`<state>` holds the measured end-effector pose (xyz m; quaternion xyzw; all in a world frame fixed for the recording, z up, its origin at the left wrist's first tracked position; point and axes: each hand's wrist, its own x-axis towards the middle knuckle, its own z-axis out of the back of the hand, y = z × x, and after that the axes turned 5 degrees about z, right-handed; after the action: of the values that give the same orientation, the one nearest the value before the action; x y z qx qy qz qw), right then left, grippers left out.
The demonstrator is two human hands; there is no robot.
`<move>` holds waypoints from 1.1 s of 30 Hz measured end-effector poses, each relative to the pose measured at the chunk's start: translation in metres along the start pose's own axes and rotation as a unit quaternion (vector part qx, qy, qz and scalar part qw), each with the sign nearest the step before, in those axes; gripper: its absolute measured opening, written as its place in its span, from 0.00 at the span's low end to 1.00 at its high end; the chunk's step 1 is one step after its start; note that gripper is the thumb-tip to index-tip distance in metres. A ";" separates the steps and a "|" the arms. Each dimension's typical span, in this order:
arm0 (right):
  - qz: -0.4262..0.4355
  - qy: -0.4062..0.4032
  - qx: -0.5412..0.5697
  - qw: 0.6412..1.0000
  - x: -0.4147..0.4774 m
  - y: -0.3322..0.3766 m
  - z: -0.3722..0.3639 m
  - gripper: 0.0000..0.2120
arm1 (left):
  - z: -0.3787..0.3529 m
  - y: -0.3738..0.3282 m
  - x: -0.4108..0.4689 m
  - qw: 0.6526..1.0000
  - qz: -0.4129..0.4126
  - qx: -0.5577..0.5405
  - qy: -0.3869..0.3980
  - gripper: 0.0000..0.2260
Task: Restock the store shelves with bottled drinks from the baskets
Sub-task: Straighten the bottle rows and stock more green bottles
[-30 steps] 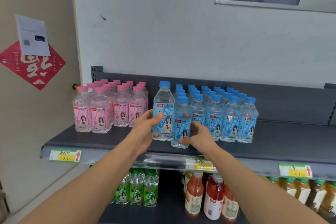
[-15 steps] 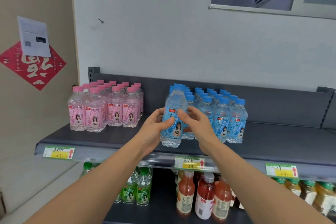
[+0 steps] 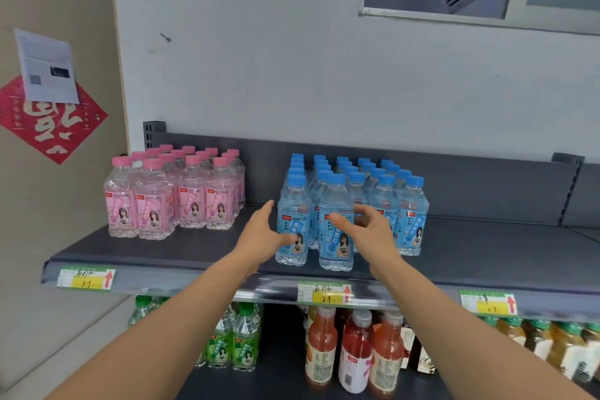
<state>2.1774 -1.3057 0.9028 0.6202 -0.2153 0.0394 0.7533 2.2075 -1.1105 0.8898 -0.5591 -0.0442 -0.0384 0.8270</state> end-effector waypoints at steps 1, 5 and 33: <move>-0.010 -0.003 0.005 1.000 0.003 -0.003 -0.002 0.27 | -0.001 -0.001 0.000 1.000 -0.006 -0.001 0.021 0.41; -0.005 0.007 -0.008 1.000 0.011 -0.011 -0.011 0.23 | -0.004 0.000 0.003 0.996 -0.030 -0.040 0.069 0.30; 0.139 -0.048 -0.222 0.964 -0.064 -0.037 0.012 0.06 | -0.021 0.005 -0.061 0.987 -0.044 0.121 -0.100 0.28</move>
<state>2.1280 -1.3118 0.8468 0.4024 -0.3385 0.0649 0.8481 2.1486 -1.1278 0.8707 -0.4538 -0.1555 -0.0126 0.8773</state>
